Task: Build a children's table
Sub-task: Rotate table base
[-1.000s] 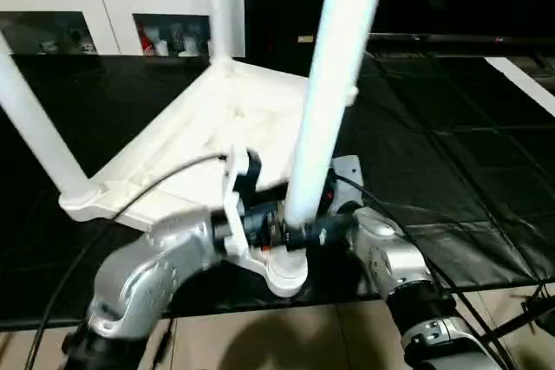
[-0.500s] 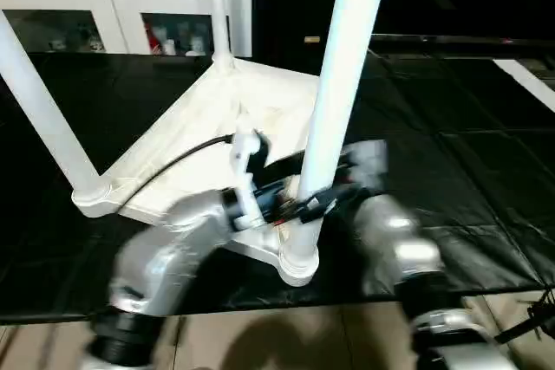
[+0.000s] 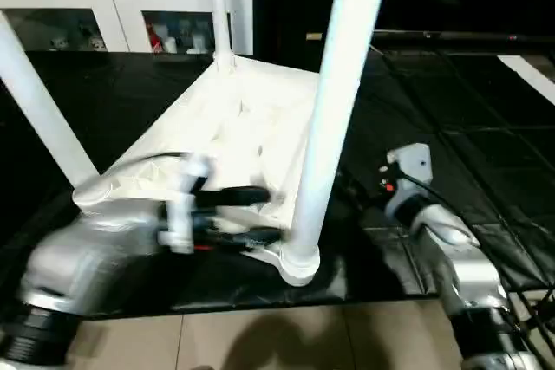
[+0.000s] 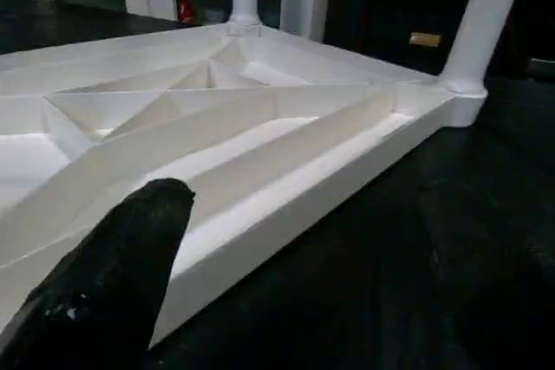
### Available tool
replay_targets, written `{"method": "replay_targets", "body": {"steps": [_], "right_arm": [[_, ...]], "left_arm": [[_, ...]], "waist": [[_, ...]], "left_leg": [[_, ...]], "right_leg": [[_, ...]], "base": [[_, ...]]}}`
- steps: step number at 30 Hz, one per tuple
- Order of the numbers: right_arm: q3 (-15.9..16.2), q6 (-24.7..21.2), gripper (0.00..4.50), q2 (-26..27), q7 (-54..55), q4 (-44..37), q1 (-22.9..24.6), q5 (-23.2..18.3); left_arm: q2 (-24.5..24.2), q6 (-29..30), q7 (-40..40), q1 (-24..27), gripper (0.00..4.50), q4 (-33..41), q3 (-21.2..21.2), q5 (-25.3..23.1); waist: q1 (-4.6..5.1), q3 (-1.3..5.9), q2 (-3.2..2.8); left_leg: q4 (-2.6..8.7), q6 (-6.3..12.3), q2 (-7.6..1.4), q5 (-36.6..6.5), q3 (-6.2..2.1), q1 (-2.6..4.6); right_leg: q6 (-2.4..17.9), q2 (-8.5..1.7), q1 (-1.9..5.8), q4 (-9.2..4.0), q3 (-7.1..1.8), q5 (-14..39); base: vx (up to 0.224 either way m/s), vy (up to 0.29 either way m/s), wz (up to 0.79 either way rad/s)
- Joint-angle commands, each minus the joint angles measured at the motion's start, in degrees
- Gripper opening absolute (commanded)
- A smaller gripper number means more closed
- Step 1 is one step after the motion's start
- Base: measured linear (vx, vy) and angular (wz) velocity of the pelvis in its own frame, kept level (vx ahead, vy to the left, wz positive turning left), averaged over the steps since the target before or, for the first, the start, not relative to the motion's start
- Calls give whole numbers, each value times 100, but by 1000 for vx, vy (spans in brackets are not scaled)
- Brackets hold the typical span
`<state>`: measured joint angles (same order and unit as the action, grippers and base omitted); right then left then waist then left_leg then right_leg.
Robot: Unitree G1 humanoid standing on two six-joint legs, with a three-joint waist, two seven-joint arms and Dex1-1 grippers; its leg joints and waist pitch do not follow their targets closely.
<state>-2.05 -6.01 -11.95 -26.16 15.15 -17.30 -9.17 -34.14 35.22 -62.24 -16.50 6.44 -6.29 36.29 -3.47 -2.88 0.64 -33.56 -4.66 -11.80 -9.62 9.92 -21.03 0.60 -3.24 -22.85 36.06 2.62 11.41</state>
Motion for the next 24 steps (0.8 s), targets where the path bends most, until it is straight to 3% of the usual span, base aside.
{"method": "replay_targets", "body": {"steps": [1,4,6,8,10,12,13,15,19,24], "right_arm": [[-28,-88,450,-85,22,-266,126,12],[50,-153,450,-205,-15,-522,270,26],[194,27,450,-384,-245,-756,397,152],[234,104,450,-446,-290,-831,442,222],[228,490,450,-528,-175,-862,532,467],[229,560,450,-538,-164,-865,550,503],[308,1089,450,-682,180,-745,626,1007],[389,1460,450,-805,409,-646,674,1362],[332,1909,450,-905,921,-590,742,1722],[218,2284,450,-881,1052,-558,806,1808]], "left_arm": [[-304,-161,-299,-62,446,-180,-116,-305],[-688,-596,-646,-144,446,-517,-455,-840],[-774,-1055,-671,-295,429,-833,-708,-1340],[-793,-1211,-682,-347,410,-928,-795,-1507],[-792,-1709,-682,-446,398,-1120,-1063,-1978],[-781,-1792,-675,-463,383,-1158,-1099,-2042],[-586,-2086,-543,-561,372,-1324,-1134,-2169],[-487,-2238,-528,-613,363,-1406,-1166,-2225],[-416,-2518,-666,-671,327,-1571,-1293,-2400],[-365,-2684,-706,-707,288,-1717,-1371,-2501]], "waist": [[-17,323,-106],[-4,319,-116],[-30,314,-129],[-43,315,-132],[-43,317,-130],[-41,319,-125],[-42,319,-120],[-61,321,-114],[-62,318,-110],[-21,327,-111]], "left_leg": [[395,-203,-62,-1490,-16,80],[401,-179,-54,-1473,-20,79],[397,-165,-65,-1487,-20,91],[403,-173,-70,-1486,-25,76],[401,-201,-80,-1446,-29,70],[396,-194,-77,-1431,-26,67],[394,-195,-77,-1390,-23,58],[375,-244,-71,-1335,-11,66],[376,-194,-57,-1397,-10,64],[366,-112,-61,-1435,-16,54]], "right_leg": [[866,-304,241,-482,-246,1250],[805,-296,252,-483,-251,1236],[769,-306,244,-507,-256,1312],[772,-328,262,-494,-260,1318],[806,-343,255,-491,-262,1303],[818,-344,259,-487,-265,1258],[865,-348,264,-481,-263,1205],[869,-343,254,-490,-261,1174],[821,-335,263,-499,-264,1280],[845,-330,268,-485,-262,1174]], "base": [[0,0,0],[0,0,0],[0,0,0],[0,0,0],[0,0,0],[0,0,0],[0,0,0],[0,0,0],[0,0,0],[0,0,0]]}}
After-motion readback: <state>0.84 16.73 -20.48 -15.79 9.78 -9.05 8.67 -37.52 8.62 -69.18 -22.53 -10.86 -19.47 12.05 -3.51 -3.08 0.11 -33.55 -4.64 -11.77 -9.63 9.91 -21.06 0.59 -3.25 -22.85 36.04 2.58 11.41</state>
